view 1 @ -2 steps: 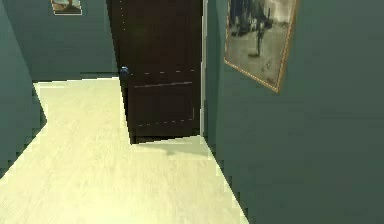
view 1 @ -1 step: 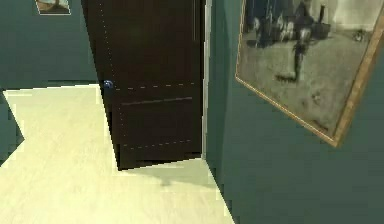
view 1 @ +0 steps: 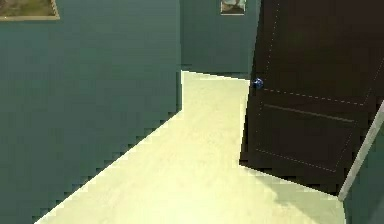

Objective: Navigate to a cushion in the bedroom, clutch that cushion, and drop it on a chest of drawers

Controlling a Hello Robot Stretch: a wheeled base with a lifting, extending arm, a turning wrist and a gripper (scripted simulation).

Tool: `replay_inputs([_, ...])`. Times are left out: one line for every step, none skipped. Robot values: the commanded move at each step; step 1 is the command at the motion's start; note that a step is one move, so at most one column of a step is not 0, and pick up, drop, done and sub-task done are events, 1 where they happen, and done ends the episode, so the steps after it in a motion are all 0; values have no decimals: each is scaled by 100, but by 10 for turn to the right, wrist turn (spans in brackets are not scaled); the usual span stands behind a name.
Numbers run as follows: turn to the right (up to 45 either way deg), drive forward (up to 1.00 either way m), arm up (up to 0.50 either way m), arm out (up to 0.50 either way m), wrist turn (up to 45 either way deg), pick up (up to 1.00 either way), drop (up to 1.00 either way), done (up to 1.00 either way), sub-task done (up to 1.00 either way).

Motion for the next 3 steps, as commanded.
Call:
replay_inputs([-30,0,0,0,0,0,0,0,0])
replay_inputs([0,100,0,0,0,0,0,0,0])
replay_inputs([0,75,0,0,0,0,0,0,0])
